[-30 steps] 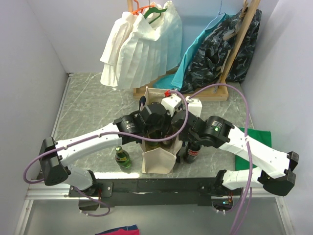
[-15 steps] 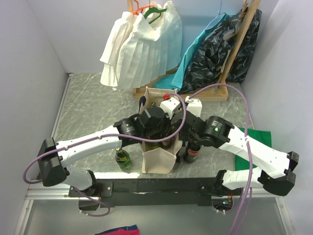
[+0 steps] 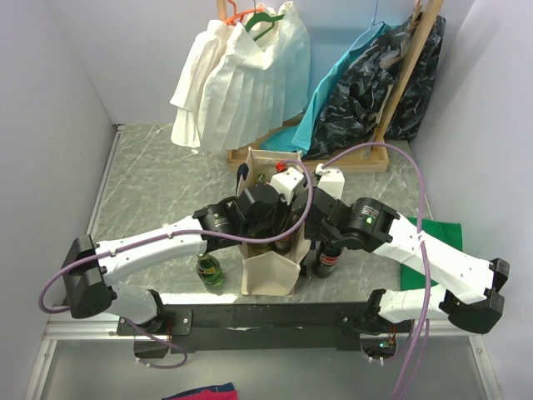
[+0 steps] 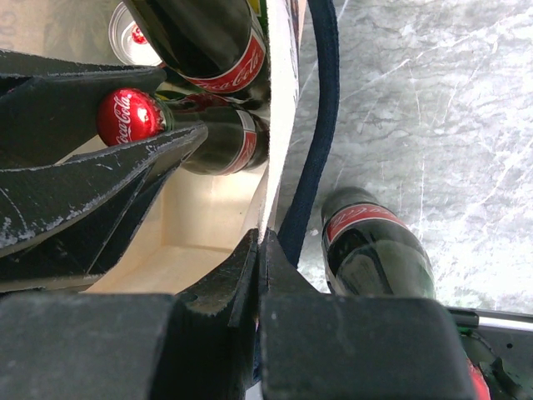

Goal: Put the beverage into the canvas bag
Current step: Place the drink in the canvas bag, then pick up the drink from the center of the board.

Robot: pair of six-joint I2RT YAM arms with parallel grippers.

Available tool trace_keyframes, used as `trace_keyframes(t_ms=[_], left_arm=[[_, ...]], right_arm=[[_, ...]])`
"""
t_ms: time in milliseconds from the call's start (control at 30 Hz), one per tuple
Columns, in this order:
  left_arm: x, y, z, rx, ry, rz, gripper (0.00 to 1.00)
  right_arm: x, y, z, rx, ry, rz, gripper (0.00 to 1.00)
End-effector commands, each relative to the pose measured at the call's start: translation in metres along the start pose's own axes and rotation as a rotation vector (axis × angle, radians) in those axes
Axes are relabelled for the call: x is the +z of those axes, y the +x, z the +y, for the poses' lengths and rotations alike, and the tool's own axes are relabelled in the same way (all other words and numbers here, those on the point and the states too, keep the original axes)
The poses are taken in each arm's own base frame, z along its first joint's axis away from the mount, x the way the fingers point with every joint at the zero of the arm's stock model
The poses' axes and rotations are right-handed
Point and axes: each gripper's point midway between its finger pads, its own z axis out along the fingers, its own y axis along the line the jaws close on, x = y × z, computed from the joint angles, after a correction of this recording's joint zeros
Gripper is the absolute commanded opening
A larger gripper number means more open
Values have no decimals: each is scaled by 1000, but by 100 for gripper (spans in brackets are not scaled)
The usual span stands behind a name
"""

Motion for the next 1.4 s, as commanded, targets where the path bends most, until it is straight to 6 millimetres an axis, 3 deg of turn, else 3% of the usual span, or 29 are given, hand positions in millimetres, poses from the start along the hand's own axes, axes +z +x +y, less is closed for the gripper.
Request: trace_keyframes(t_ms=[0,400,467,500,600,767,1000,1367], left_arm=[[-15,-50,-2,-70,6,-175,1],[-18,-38,-4,-94,25,-155,3],[-18,-38,-2,-95,17,-155,9],[-18,-38,-3,-94,18,-155,21],[-19,-40,-4,-95,24,-158,39],[-21,-43,-5,-95,36,-169,48],[-25,-56,-8,-83,41,-185,52],[-30,-60,-7,-86,34,-198,55]], right_arm=[[-14,-14,-2,45,-42,-64,0],[-14,-16,1,42,-48,-68,0],[-14,-15,2,42,-51,-68,0],[-14,-16,1,44,-50,-70,0],[-13,-15,1,45,-48,-69,0],[-14,-16,2,47,-53,-72,3],[-13,-15,3,46,-53,-70,5],[-13,-16,3,44,-52,-71,9]])
